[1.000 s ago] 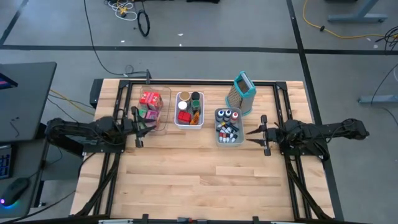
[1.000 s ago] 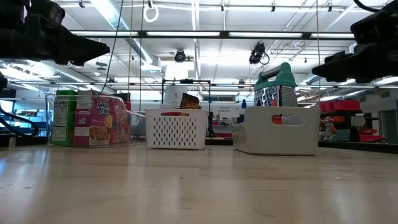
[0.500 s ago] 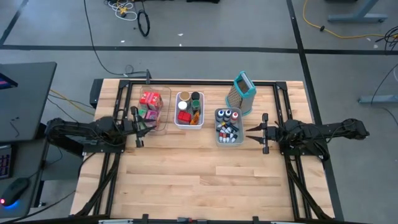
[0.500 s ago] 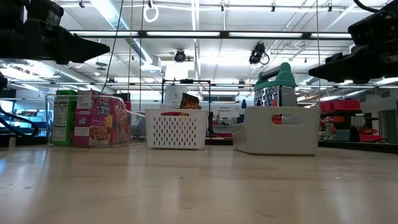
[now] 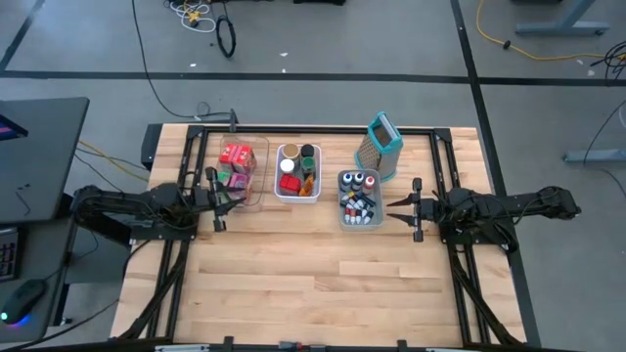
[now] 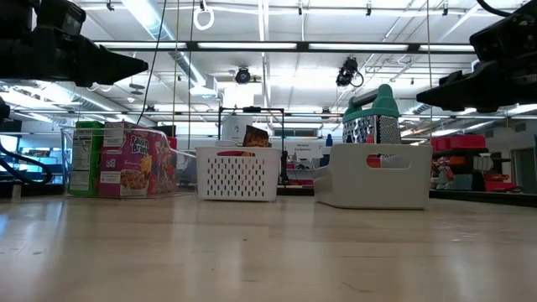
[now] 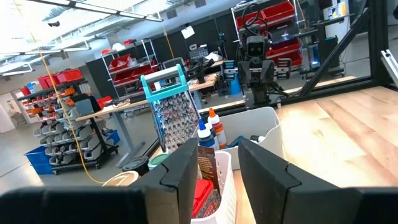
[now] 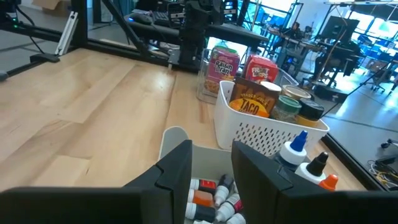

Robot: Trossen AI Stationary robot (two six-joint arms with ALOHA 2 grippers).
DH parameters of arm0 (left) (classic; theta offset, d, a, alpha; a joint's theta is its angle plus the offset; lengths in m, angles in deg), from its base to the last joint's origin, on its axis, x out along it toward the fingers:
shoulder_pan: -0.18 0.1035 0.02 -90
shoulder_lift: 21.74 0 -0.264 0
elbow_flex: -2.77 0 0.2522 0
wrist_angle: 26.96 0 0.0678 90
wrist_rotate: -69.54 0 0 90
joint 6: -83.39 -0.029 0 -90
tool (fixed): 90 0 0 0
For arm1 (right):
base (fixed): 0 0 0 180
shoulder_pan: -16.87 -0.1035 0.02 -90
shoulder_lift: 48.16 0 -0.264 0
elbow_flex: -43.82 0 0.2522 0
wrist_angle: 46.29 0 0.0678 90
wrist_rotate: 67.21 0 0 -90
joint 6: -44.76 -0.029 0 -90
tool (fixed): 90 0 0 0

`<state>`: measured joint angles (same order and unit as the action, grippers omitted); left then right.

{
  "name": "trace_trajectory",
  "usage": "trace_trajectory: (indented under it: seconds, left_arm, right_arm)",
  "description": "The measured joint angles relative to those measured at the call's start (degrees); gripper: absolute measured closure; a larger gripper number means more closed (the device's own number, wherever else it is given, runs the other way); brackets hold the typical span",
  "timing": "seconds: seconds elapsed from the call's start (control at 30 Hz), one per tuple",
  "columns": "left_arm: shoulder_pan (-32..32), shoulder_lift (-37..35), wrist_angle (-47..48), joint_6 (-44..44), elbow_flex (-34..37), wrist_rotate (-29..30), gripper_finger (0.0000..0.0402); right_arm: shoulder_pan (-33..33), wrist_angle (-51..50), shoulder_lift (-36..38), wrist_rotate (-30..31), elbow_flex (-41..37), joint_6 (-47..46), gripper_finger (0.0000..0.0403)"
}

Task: Pick & Place Kitchen Items
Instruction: Return to home position

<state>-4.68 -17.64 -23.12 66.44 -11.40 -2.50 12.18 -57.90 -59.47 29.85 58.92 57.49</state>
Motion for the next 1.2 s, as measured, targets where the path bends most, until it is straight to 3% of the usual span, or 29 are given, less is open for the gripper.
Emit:
trace_trajectory:
  seconds: [1.2]
  left_arm:
    - [0.00,0.00,0.00,0.00,0.04,-0.02,0.0276]
  right_arm:
    - [-0.02,-0.05,-0.02,-0.45,0.00,-1.53,0.0280]
